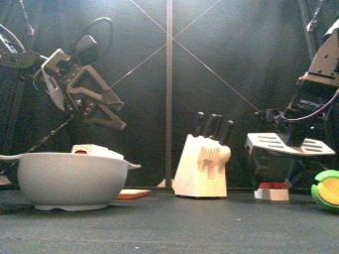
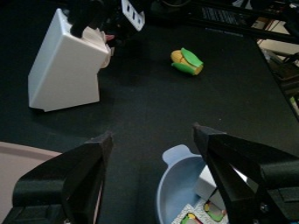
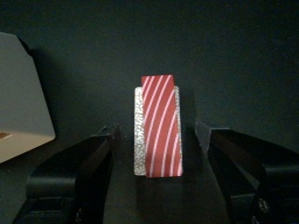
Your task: Grab corn
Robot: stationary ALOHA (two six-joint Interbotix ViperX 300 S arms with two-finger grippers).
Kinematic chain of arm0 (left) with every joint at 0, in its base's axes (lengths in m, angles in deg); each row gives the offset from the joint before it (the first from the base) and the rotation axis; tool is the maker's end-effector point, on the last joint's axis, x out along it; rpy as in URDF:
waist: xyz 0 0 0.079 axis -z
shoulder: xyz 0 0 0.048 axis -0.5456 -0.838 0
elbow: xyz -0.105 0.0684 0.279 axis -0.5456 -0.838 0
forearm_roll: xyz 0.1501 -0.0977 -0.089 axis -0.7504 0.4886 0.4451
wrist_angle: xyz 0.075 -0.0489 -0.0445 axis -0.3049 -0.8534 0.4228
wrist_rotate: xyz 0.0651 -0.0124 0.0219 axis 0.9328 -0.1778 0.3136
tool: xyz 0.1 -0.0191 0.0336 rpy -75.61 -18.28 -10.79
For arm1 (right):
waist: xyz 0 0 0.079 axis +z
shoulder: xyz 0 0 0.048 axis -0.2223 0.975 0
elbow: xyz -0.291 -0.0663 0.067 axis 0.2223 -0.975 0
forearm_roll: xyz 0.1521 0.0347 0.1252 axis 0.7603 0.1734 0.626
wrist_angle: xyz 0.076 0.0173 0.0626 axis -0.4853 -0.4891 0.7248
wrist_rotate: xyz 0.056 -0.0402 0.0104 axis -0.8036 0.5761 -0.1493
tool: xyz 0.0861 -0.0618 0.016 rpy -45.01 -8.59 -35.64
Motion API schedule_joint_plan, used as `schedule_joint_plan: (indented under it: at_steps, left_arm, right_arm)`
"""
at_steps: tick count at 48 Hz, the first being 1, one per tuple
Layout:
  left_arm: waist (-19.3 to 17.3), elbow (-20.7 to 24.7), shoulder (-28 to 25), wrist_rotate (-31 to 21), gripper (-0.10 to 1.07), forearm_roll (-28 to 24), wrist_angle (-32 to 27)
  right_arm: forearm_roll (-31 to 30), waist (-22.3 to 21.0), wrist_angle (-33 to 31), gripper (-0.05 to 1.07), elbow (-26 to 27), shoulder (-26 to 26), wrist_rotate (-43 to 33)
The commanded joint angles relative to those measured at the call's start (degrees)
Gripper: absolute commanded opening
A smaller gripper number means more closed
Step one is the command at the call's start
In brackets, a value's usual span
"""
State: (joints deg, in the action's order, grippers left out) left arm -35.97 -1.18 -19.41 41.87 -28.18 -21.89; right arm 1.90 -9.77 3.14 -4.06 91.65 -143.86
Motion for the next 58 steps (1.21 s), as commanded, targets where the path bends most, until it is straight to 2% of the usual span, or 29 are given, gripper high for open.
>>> schedule_joint_plan:
  at_steps: [1, 27, 58]
  left_arm:
    - [-0.09, 0.62, 0.00, 0.09, 1.04, 0.09, 0.44]
    - [-0.18, 0.00, 1.14, 0.00, 1.04, 0.09, 0.35]
    - [0.00, -1.67, 2.90, 0.26, 1.04, 0.00, 0.53]
  right_arm:
    - [-0.35, -0.18, -0.18, 0.98, 0.35, -1.85, 0.09]
    - [-3.25, 1.41, -0.18, 0.98, -0.97, -10.72, 0.09]
    - [-4.92, 2.64, 1.58, 0.98, -1.41, -12.39, 0.09]
